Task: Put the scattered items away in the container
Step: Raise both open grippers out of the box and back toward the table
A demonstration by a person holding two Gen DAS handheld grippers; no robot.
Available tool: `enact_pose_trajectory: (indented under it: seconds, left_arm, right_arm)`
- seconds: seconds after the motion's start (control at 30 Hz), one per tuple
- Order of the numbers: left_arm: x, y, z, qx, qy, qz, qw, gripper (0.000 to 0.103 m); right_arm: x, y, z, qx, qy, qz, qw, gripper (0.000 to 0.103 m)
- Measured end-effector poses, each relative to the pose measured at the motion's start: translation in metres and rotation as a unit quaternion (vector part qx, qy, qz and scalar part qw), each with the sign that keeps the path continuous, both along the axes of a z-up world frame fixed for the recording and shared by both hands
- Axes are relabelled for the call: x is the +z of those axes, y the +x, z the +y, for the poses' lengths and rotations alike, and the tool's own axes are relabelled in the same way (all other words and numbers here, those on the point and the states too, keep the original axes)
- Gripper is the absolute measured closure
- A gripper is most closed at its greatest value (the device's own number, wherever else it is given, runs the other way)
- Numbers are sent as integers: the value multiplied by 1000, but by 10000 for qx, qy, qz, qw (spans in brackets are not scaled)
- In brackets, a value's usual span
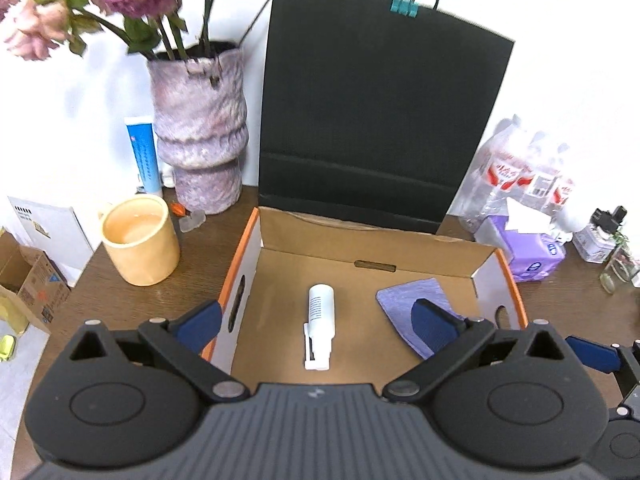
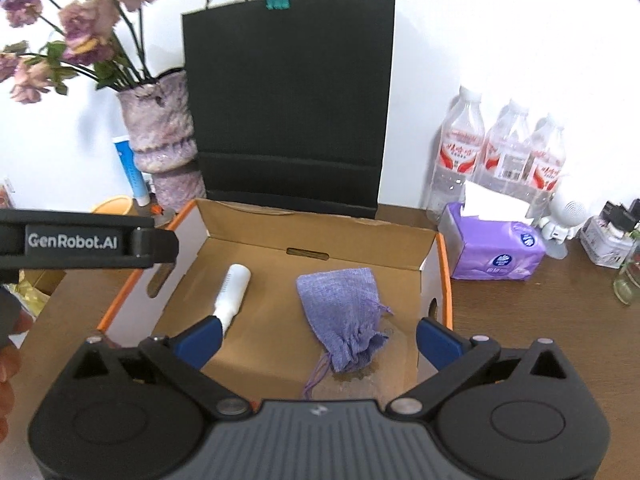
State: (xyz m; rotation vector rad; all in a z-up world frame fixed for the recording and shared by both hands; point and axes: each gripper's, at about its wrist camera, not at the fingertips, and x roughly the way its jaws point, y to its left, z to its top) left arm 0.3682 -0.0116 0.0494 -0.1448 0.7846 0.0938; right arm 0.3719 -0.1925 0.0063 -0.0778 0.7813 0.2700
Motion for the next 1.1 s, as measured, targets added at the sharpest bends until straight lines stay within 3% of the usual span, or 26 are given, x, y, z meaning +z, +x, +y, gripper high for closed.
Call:
enact_pose_trajectory:
  seconds: [0.53,1.1]
  left_arm:
    - [40,-77,-4,-115,75,-465,9988,0]
    - [48,-155,2,-346,-72,-790,9962,0]
  right_arm:
    - [42,-75,-1,-9,-108,-403,9991,0]
    - [45,-149,-8,20,-170,-554,9983,0]
